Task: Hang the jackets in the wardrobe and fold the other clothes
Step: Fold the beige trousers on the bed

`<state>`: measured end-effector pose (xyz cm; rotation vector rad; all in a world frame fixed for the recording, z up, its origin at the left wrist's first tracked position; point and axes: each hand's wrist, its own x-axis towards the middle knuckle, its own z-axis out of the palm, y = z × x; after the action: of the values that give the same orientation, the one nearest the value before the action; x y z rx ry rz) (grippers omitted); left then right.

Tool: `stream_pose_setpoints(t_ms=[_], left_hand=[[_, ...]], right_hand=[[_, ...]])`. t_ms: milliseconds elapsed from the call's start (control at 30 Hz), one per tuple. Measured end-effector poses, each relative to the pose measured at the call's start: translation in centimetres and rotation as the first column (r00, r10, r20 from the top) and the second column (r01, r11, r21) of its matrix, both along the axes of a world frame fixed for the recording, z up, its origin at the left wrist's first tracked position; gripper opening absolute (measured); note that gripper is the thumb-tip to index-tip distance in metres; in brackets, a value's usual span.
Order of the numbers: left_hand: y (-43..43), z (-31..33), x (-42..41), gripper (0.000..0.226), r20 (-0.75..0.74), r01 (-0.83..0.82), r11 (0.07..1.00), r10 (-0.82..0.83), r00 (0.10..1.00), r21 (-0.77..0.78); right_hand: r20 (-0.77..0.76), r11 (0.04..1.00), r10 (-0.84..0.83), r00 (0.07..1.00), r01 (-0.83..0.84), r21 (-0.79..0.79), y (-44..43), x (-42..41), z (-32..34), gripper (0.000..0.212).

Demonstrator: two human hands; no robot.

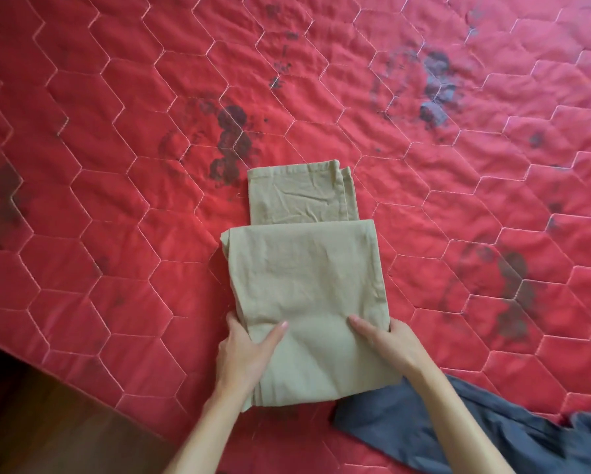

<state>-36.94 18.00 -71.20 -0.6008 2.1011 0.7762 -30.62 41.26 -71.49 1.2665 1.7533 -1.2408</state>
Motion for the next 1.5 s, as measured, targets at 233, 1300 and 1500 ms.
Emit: stream_pose_setpoints(t_ms=[233,1300,1500], left_hand=[[-4.2,0.9,4.6,0.104,0.098,0.017,0.999,-0.02,0.995,0.03],[-3.3,6.3,-5.7,0.09,-0.18,-0.002,0.909,0.085,0.98,0.416],[-0.3,-1.4,-8.0,0.097,-0.445,0.421,0.907,-0.382,0.81,-0.011]], right_hand=[[-0.056,0.997,0.072,0.996,-0.074,-0.026,-2.7,6.7,0.4,0.044],[-0.425,0.994,0.02,0.905,0.028,0.107,-1.1,-2.4,8.1,0.041],[-0.15,0.951,0.103,0.983,-0.053,0.306,-0.9,-5.3,-0.7,0.071]])
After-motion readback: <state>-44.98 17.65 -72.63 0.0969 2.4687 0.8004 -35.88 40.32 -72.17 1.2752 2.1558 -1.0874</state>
